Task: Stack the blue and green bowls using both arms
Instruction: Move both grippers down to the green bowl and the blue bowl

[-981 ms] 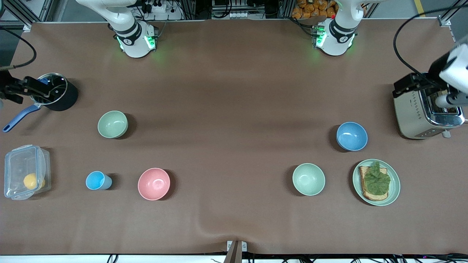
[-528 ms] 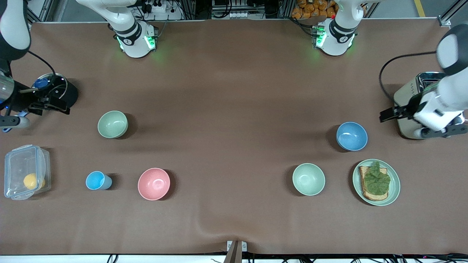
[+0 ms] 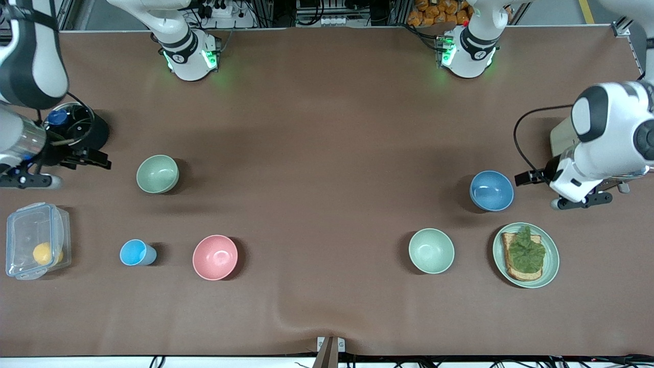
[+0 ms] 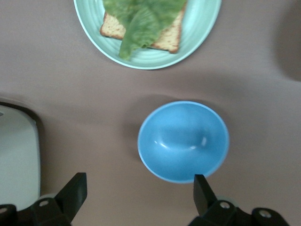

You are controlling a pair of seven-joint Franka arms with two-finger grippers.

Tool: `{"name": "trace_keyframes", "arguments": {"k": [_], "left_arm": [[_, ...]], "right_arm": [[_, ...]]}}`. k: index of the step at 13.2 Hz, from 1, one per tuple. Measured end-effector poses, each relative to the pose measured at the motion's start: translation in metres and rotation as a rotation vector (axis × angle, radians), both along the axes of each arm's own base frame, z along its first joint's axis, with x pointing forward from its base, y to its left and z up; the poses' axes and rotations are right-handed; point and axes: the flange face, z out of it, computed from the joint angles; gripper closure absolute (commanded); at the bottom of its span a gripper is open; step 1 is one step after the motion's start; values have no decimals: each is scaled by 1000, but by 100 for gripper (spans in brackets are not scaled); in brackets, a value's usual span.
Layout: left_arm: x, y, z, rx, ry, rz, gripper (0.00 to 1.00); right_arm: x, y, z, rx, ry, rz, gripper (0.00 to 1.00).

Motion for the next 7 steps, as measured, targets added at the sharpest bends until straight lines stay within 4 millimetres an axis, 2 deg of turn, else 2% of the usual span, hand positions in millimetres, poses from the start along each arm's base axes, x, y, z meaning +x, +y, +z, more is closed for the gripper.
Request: {"name": "trace_keyframes", "arguments": {"k": [3,5,7], "left_arm": [[0,5,-51,-13,65,6,0],[0,4,-74,-19,87,3,0],[0,4,-87,-22,99,4,2]], "right_arm": [[-1,-2,-47,-4,-17,41,0],[-9,-2,-83,1,24,54,0],[-12,-3,-112,5,56,76,0]]}}
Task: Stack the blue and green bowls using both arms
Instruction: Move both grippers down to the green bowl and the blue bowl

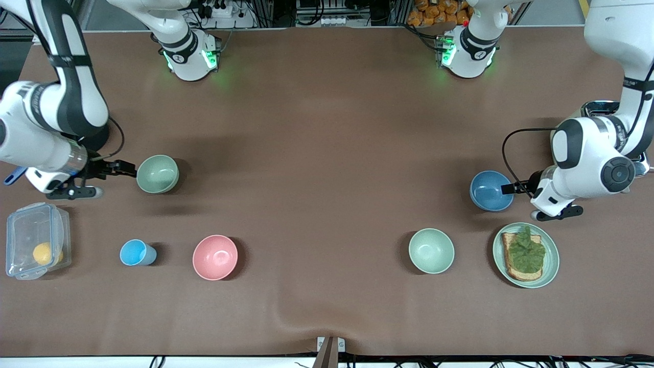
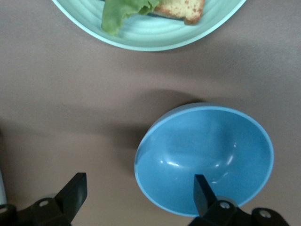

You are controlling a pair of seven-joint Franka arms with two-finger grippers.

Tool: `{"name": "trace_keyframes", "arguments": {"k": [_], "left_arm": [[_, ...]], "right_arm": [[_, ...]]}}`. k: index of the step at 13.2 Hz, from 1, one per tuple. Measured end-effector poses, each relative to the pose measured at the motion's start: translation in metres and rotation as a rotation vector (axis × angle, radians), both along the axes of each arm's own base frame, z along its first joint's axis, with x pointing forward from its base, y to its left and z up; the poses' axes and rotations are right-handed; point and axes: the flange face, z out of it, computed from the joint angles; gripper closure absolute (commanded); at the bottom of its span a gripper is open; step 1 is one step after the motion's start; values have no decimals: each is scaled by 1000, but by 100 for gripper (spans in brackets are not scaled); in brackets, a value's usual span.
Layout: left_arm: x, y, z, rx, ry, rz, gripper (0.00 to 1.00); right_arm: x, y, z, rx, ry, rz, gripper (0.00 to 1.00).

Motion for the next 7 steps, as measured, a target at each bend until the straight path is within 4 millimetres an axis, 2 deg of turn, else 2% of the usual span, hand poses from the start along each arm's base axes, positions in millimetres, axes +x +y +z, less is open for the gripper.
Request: {"name": "trace_keyframes", "arguments": {"k": [4,6,7], "left_arm": [[-1,4,-20,-4,15,8,12],[-2,4,-26,-6,22,8,19],[-2,4,-28,-6,25,8,22]], "right_arm": [[-5,-30,-41,20,36,43,3],[-10,-33,-59,22,31,37,6],[-14,-31,-69,20,16,38,12]]}}
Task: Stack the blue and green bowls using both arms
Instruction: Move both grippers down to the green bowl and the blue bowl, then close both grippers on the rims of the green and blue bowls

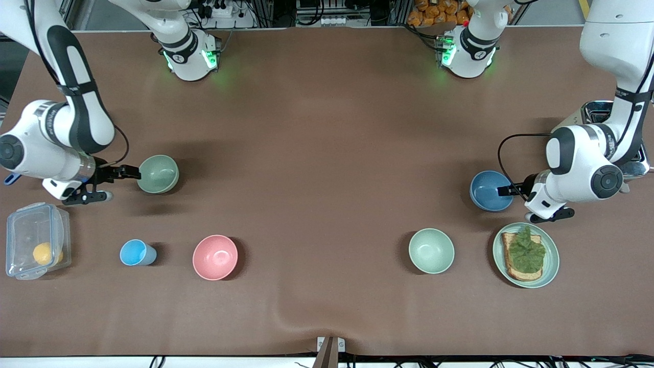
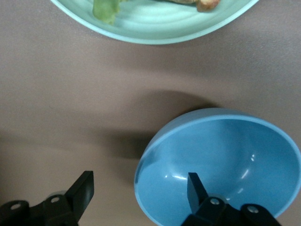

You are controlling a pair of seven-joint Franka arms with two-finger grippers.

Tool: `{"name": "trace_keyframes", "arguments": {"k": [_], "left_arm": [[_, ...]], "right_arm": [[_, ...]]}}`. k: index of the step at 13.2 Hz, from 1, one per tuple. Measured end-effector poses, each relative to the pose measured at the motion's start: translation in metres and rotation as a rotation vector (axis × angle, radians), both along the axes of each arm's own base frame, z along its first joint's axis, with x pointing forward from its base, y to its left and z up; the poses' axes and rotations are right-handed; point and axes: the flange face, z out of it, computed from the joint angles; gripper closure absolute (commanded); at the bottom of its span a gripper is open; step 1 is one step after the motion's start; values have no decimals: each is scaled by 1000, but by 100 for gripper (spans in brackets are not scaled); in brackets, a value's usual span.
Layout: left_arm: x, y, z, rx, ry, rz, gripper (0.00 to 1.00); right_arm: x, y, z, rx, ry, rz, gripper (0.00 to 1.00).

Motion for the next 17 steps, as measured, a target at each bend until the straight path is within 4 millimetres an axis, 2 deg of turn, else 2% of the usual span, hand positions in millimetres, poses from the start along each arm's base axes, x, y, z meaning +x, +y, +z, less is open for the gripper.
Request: {"name": "trace_keyframes", "arguments": {"k": [2,4,7,8,10,11,12,13,14,15,17], "left_arm": [[0,0,-2,-1,3,1,34],[-1,1,-3,-1,5,1,49],[-1,1,-5,-1,8,2,59],[-1,1,-6,-1,9,2,66],[-1,2,-7,-2,11,4,86],[-1,2,-8,-2,12,4,95],[-2,2,-9,-2,12,4,100],[-1,1,-8,-4,12,5,100],[0,0,-4,-6,8,3,100],[1,0,-3,-5,5,2,100],[1,0,-3,-5,4,3,100]], "right_arm": [[-11,3,-19,-3,-10,2,26],[-16,4,-28,5,-3,11,28],[-21,5,-34,27,-7,-6,33],[-23,5,-37,26,-15,-8,36],[-27,6,-43,23,-25,-2,43],[-28,6,-45,24,-30,11,49],[-29,5,-47,23,-36,21,62],[-29,4,-49,23,-37,27,81],[-29,3,-50,23,-37,29,95],[-29,3,-51,23,-36,30,100],[-30,3,-52,25,-35,27,100]]}}
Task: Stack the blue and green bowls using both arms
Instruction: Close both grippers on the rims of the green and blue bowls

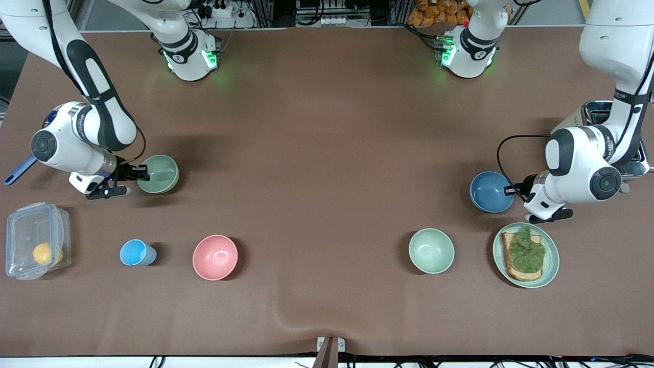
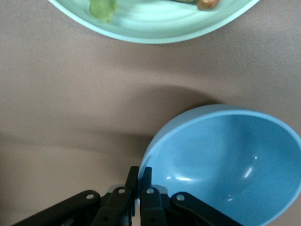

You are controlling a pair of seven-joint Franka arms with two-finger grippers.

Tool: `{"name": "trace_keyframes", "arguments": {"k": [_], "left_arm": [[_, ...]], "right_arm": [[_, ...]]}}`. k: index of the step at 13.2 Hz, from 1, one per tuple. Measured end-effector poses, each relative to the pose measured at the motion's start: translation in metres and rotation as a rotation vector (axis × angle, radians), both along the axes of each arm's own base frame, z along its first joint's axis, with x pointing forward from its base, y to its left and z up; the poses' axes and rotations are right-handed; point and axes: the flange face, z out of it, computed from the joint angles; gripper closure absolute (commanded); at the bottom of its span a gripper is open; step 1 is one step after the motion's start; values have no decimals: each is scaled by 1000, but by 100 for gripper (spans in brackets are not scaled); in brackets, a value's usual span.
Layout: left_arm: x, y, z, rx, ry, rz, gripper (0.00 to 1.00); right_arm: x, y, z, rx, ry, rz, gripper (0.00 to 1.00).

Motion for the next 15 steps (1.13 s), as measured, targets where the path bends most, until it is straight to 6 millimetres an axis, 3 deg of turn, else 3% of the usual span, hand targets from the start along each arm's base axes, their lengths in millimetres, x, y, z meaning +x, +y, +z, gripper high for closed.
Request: {"name": "trace_keyframes", "arguments": {"k": [5,10,15], "left_arm": [[4,0,4,0,-14,-1,100],[12,-1,20,3,-47,-3,100],[16,-8,41,3,-84,-15,100]], "right_arm": [[2,19,5,99,52,-83,100],[16,36,27,126,115,-140,100],[22,113,62,86,155,-239,100]]}}
